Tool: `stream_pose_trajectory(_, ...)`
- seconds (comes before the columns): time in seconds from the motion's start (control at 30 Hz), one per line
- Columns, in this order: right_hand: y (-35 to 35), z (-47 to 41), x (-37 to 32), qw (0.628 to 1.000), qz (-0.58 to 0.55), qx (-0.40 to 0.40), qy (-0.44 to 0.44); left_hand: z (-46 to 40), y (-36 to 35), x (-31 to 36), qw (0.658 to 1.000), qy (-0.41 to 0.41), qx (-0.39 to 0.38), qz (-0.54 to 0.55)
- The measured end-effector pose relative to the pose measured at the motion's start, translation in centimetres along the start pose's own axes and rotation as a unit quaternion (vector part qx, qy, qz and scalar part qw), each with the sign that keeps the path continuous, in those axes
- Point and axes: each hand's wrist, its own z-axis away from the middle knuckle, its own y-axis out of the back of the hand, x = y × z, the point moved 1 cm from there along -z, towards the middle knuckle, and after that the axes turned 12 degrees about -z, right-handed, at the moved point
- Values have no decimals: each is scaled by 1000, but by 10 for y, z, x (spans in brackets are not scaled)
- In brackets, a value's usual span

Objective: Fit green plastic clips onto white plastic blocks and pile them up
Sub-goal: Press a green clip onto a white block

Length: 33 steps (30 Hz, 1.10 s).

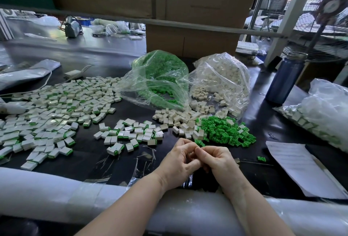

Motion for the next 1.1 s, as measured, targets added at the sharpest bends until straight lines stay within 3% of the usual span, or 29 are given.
stream_pose_trajectory(1.1, -3, 3, -5, 999, -46, -17, -20, 0, 1, 2, 1000, -5, -1, 27)
